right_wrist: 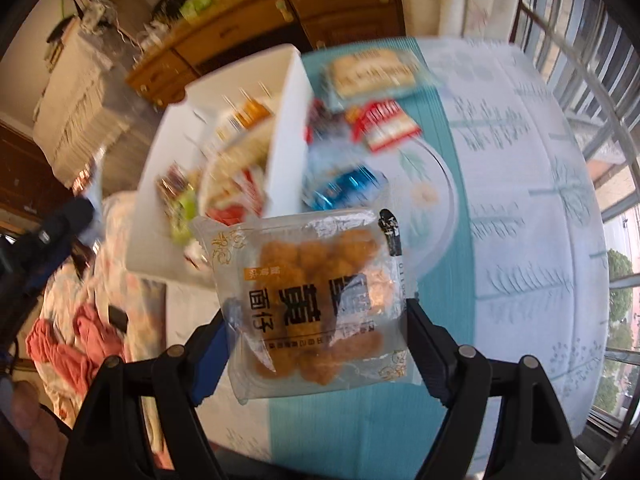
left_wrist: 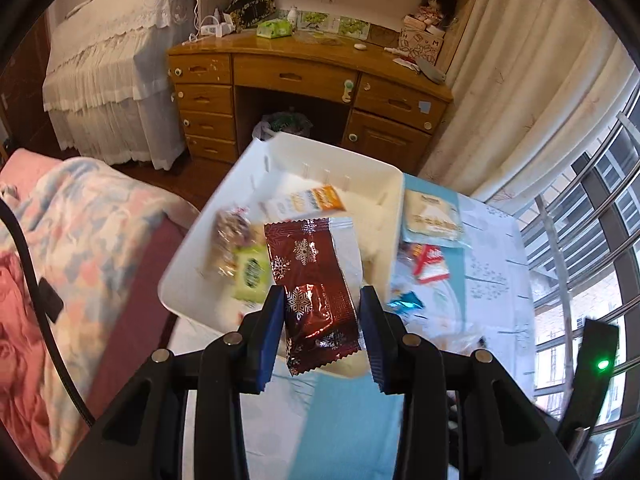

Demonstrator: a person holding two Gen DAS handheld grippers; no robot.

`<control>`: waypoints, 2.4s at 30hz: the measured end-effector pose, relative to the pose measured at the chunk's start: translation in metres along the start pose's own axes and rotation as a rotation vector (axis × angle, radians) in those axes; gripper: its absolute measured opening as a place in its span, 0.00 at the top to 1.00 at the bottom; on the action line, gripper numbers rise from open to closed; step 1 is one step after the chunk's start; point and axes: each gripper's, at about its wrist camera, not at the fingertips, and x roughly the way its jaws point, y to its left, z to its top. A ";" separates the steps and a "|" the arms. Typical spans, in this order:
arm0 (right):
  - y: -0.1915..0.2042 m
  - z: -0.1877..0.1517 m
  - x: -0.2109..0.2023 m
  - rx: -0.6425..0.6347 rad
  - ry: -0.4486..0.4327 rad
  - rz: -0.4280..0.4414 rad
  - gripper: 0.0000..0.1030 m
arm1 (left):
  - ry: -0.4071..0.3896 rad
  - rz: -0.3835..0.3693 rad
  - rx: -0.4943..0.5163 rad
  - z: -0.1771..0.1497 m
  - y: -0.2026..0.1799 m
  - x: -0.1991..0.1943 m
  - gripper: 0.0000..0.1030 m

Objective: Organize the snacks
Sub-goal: 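Carry the brown pack to the tray with left tool while right tool carries the cake bag, then open both tools over the tray and withdraw toward the snack plate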

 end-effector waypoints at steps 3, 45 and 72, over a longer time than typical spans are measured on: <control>0.021 0.007 0.000 -0.013 -0.072 -0.004 0.22 | -0.022 -0.003 0.041 0.006 0.020 0.004 0.65; 0.090 0.050 -0.023 -0.162 -0.341 0.037 0.05 | 0.079 -0.078 -0.061 -0.001 0.122 0.025 0.30; -0.051 0.005 -0.091 -0.412 -0.350 0.010 0.06 | 0.215 0.050 -0.329 -0.112 0.011 0.008 0.30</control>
